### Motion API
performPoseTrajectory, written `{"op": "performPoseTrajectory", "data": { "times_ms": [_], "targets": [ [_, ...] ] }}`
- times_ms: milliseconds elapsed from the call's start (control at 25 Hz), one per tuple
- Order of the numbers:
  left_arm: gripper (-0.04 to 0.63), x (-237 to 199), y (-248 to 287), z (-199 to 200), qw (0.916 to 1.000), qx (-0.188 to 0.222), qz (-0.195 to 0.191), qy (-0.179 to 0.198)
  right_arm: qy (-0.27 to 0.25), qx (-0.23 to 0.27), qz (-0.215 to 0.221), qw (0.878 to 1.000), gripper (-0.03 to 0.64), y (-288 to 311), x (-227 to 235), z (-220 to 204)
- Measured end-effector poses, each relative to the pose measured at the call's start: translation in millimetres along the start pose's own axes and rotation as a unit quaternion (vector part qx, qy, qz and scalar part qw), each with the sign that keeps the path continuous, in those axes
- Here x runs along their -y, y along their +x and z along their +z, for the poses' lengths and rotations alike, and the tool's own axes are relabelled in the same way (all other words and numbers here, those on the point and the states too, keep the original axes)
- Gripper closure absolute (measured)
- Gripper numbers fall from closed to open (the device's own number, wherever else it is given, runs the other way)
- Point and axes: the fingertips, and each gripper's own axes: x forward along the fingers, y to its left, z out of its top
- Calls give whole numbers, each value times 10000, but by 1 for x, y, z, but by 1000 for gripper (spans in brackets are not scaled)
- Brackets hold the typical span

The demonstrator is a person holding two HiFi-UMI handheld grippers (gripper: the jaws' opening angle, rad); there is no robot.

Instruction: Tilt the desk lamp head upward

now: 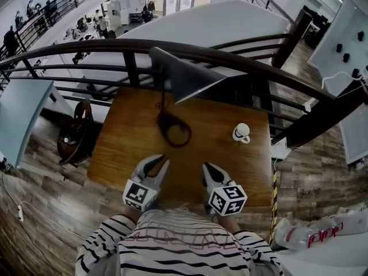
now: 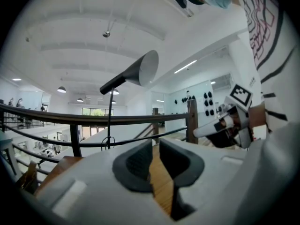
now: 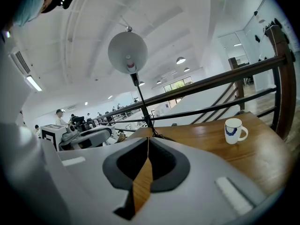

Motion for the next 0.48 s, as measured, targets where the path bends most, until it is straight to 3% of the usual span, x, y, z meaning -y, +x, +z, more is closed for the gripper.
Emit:
{"op": "performPoseTrajectory", "data": {
  "times_ms": [160,480],
  "targets": [
    [591,8,2,0,10000,-7,-84,45,63,-38,-5,10000,615,-3,1,-8],
    [591,23,8,0,9999,-7,-146,72,171,-72,-24,9998,617,-8,12,-18]
  ]
}}
